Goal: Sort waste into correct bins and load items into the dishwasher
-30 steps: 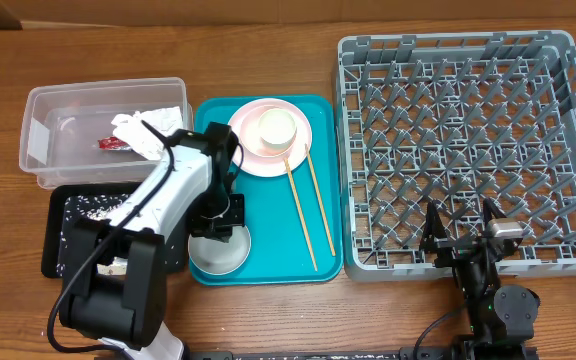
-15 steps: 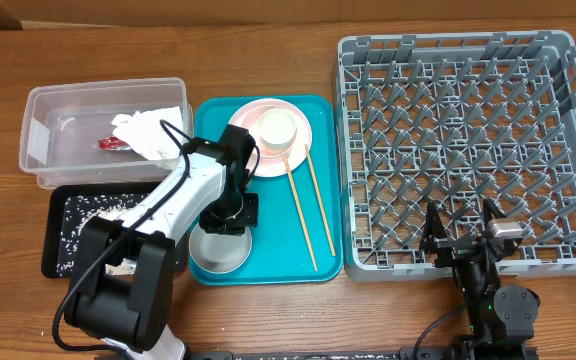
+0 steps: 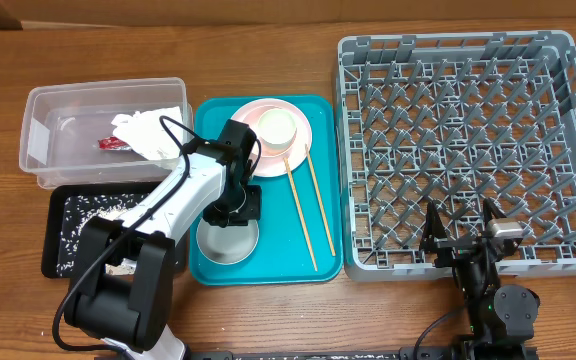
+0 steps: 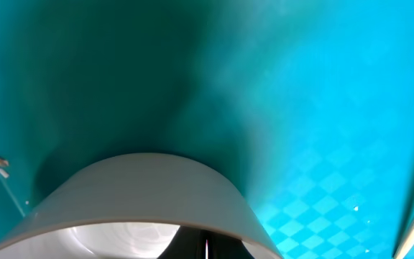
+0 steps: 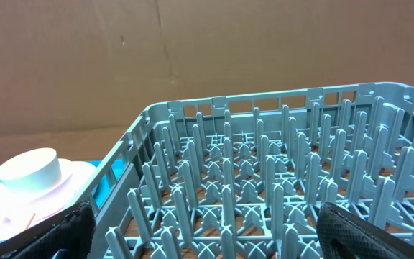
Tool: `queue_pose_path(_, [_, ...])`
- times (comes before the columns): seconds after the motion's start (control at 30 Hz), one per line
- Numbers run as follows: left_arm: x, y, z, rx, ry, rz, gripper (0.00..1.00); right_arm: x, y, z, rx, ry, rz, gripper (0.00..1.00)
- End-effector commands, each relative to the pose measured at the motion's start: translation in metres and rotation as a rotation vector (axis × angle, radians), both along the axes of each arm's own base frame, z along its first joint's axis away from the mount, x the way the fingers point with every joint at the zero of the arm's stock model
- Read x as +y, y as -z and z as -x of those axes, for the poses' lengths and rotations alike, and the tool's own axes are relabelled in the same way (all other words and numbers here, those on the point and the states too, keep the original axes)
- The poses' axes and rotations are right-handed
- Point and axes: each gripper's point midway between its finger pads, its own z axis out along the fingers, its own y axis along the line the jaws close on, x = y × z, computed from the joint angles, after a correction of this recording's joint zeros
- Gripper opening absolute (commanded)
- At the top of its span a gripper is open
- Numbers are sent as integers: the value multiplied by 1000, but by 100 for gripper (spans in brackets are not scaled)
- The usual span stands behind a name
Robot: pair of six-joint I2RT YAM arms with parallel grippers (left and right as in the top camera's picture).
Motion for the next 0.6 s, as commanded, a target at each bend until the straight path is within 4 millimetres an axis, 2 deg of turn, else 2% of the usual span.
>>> queue_pose_path(0.0, [-1, -3, -3, -26, -10, 2, 4, -2, 1, 0, -5, 10, -8, 100])
queue_pose_path(0.4, [-1, -5, -4, -33, 33, 4, 4, -2, 1, 0, -5, 10, -8, 100])
queue_pose_path(0.57, [-1, -20, -5, -47, 32, 9, 4, -2, 1, 0, -5, 10, -8, 100])
